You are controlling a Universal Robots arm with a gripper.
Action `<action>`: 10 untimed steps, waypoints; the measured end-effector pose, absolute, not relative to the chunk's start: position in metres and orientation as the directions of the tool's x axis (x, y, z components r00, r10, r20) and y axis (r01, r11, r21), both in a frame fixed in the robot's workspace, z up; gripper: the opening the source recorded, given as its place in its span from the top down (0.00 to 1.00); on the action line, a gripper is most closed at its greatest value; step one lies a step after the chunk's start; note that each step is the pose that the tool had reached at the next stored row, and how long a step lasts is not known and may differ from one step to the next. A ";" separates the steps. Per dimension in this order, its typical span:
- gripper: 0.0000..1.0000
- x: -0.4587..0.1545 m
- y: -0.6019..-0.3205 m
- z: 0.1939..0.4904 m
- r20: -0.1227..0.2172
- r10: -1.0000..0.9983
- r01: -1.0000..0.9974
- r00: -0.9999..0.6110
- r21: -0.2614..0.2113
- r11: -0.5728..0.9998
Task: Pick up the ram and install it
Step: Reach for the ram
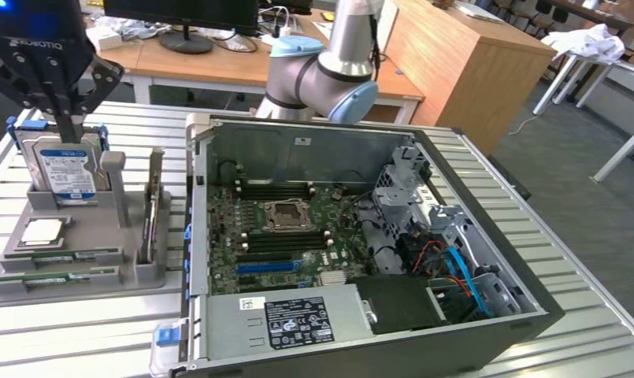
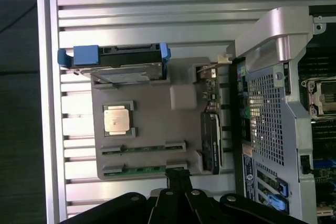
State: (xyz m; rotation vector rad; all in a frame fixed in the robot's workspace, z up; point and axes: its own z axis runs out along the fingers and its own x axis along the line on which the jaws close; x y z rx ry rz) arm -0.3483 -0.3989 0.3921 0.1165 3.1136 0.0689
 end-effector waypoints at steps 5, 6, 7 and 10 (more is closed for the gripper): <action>0.90 -0.359 -0.399 0.392 -0.023 0.075 0.074 -0.997 0.045 0.996; 0.90 -0.361 -0.399 0.392 -0.023 0.075 0.074 -0.997 0.045 0.996; 0.90 -0.363 -0.399 0.392 -0.023 0.075 0.074 -0.997 0.045 0.996; 0.90 -0.368 -0.399 0.392 -0.023 0.075 0.074 -0.997 0.045 0.996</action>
